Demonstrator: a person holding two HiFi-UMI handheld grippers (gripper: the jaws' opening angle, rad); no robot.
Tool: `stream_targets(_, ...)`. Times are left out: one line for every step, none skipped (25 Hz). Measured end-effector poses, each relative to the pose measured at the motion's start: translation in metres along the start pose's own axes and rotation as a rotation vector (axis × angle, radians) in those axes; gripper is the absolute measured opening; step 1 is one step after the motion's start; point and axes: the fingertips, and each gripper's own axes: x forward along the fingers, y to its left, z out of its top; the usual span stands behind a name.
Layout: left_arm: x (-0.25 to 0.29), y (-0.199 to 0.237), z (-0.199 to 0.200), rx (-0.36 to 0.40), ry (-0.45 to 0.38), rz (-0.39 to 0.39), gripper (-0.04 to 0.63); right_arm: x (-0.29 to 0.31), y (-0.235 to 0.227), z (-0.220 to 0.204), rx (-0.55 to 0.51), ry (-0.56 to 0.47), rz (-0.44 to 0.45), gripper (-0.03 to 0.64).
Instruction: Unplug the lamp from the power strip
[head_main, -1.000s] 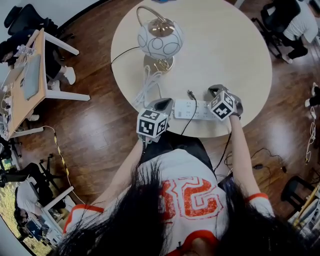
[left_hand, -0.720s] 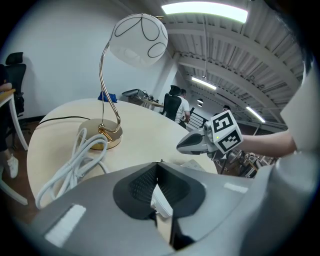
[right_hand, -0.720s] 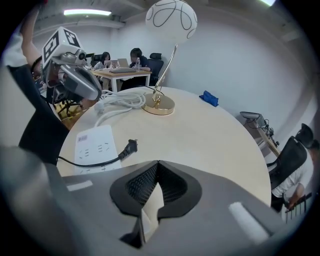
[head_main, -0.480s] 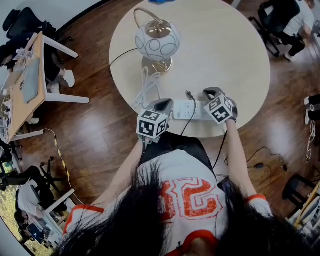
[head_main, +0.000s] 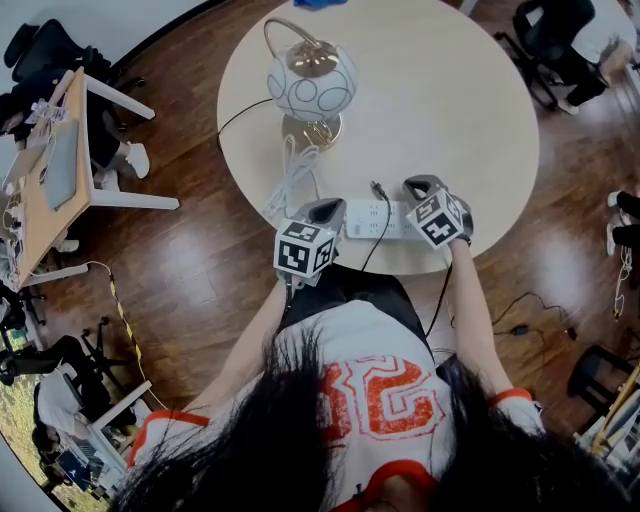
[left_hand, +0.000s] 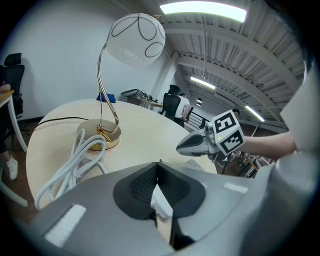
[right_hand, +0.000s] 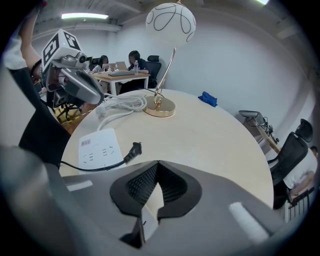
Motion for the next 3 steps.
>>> stream_targets(-0.0002,0.0000,-0.0004,0.000,0.001,0.000,0.000,0.0001,0.0008,0.0001,-0.001,-0.001,0.001,0.000)
stream_targets(-0.0004,0.0000,-0.0007,0.000,0.001,0.000,0.000,0.0003,0.0014,0.0002,-0.002,-0.001,0.001,0.000)
stream_targets(-0.0005,0.0000,-0.0010,0.000,0.001,0.000,0.000,0.0005,0.0020,0.0003,-0.004,-0.001,0.002,0.000)
